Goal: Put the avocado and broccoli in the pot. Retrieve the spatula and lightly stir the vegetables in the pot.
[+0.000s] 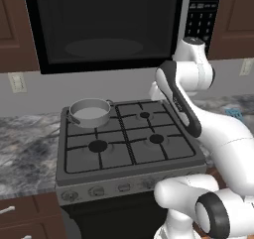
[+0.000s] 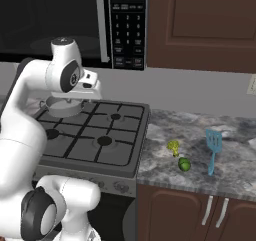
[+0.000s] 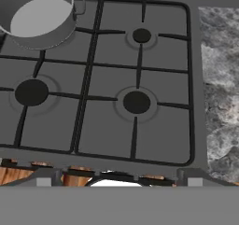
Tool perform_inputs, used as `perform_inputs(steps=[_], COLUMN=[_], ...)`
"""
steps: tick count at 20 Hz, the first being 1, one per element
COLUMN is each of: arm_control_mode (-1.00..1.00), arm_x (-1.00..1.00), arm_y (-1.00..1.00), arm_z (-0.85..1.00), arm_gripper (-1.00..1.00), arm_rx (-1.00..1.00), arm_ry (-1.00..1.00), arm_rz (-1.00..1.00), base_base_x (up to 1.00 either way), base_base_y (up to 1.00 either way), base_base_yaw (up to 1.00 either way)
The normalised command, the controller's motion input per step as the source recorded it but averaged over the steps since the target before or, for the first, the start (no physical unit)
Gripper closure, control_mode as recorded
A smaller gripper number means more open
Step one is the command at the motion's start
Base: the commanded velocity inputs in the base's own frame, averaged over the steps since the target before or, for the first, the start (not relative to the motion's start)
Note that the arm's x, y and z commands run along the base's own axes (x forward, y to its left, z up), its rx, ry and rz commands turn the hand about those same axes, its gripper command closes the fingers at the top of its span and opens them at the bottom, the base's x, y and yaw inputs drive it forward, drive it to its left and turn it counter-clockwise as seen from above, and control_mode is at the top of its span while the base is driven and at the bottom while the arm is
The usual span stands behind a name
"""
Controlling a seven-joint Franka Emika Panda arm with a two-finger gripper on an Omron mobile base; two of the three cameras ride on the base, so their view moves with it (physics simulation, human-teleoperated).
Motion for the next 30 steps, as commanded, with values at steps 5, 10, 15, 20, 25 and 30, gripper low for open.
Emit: perform_inputs(steps=[5, 10, 15, 20, 25, 30], arm_control_mode=[-1.0, -1.0, -1.0, -1.0, -1.0, -1.0], arm_x=[0.0, 0.05, 0.02, 0.0, -0.01, -0.02], arm_y=[-0.38, -1.0, -1.0, -1.0, -1.0, -0.75], arm_z=[-0.29, -0.53, -0.86, -0.79, -0.08, 0.01], arm_gripper=[-1.0, -1.0, -1.0, -1.0, -1.0, -1.0], arm_rx=[0.0, 0.01, 0.0, 0.02, 0.0, -0.01], arm_ry=[0.0, 0.03, 0.17, 0.18, 0.1, 0.0], arm_rz=[-0.15, -0.14, -0.2, -0.13, 0.01, 0.21], base_base_x=[0.0, 0.0, 0.0, 0.0, 0.0, 0.0], base_base_y=[0.0, 0.0, 0.0, 0.0, 0.0, 0.0], base_base_yaw=[0.0, 0.0, 0.0, 0.0, 0.0, 0.0])
